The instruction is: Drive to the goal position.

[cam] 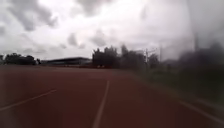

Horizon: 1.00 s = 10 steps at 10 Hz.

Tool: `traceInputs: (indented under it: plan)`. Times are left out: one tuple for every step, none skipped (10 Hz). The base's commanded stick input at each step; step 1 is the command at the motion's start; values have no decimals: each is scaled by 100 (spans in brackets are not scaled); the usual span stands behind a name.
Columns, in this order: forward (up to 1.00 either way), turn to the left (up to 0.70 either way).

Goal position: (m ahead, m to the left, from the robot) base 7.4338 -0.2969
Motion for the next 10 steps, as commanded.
traceInputs:
  plan:
    - [85, -31]
    - [85, -28]
    - [85, -7]
    - [85, 0]
    - [85, 0]
    - [85, 0]
    - [85, 0]
    - [85, 0]
    - [85, 0]
    - [85, 0]
